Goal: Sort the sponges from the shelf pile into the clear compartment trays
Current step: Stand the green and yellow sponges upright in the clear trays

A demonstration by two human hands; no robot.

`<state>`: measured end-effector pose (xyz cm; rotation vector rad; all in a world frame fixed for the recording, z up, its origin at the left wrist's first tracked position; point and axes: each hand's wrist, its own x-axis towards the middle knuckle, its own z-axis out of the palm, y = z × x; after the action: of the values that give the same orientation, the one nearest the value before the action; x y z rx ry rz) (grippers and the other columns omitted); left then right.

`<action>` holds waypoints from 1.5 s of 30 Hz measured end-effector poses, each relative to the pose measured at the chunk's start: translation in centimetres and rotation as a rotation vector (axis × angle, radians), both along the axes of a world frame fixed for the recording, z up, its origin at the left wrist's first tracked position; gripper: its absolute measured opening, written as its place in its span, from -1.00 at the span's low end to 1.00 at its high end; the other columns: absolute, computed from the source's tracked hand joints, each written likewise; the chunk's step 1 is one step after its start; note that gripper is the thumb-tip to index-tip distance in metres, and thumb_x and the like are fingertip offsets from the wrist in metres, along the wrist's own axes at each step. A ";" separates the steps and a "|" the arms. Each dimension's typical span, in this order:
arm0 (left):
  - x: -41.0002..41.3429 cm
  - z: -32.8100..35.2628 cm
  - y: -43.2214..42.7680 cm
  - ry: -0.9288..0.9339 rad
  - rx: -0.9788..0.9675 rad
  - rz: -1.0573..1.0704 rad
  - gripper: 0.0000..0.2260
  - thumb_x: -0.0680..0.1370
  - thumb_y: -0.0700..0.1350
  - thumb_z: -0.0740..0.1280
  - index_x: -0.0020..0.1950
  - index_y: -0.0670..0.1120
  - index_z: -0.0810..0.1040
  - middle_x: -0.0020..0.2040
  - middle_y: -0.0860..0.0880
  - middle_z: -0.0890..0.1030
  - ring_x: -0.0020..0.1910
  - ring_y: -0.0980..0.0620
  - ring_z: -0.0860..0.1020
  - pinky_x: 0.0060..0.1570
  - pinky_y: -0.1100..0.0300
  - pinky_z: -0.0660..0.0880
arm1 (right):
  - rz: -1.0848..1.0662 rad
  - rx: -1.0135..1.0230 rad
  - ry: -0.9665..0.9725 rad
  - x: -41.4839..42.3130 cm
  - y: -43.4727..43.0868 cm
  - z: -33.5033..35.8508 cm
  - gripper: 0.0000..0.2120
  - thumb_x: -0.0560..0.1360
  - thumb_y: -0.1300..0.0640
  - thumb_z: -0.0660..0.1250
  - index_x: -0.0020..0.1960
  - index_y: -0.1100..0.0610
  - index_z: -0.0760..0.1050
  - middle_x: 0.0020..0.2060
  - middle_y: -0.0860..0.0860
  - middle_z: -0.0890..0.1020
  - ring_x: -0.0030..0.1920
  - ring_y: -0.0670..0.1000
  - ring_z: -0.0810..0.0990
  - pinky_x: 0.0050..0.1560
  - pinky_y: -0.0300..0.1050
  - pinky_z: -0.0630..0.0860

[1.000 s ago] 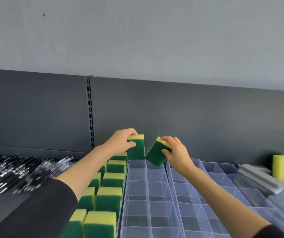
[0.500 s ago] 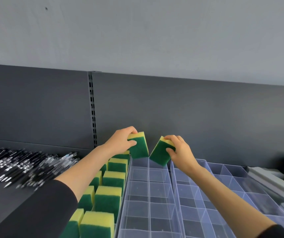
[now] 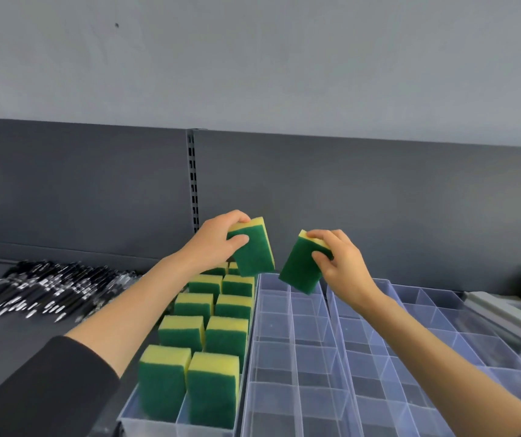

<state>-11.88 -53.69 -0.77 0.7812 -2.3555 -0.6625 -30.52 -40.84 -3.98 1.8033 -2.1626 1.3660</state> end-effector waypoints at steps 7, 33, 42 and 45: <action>6.2 1.2 3.5 0.087 -0.005 0.029 -0.81 0.58 -0.20 0.22 0.11 0.06 0.46 0.00 0.12 0.54 0.00 0.07 0.51 -0.02 0.17 0.47 | 0.133 -0.050 -0.045 4.1 3.0 1.3 -0.72 0.55 0.29 0.18 0.22 0.12 0.47 -0.01 -0.01 0.46 -0.06 -0.08 0.43 -0.12 -0.42 0.33; 2.1 0.1 7.3 -0.025 0.006 0.052 -0.78 0.54 -0.19 0.28 0.15 0.03 0.45 0.05 0.06 0.54 -0.01 0.02 0.55 -0.03 0.16 0.51 | 0.062 0.066 -0.036 0.9 5.7 -0.1 -0.70 0.55 0.26 0.20 0.27 0.11 0.42 0.12 0.06 0.47 0.04 -0.03 0.42 0.04 -0.22 0.37; -6.6 -2.7 -0.2 -0.150 0.041 0.069 -0.74 0.55 -0.24 0.25 0.24 -0.10 0.43 0.20 -0.06 0.48 0.09 0.03 0.43 0.07 0.20 0.35 | -0.079 0.185 -0.074 -4.0 -1.0 -2.2 -0.68 0.56 0.33 0.13 0.27 0.11 0.37 0.20 0.10 0.42 0.11 0.06 0.42 0.06 -0.19 0.42; -7.5 -4.0 -2.1 -0.183 0.061 0.075 -0.76 0.55 -0.23 0.25 0.22 -0.09 0.44 0.19 -0.04 0.51 0.10 0.00 0.48 0.07 0.18 0.40 | -0.089 0.207 -0.079 -4.8 -2.4 -3.2 -0.68 0.56 0.34 0.11 0.26 0.12 0.37 0.20 0.10 0.41 0.06 0.02 0.39 0.05 -0.21 0.42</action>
<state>-19.38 -55.74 -4.82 0.9890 -2.4648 -0.6586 -35.33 -43.25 -7.16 1.7158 -2.4762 1.2573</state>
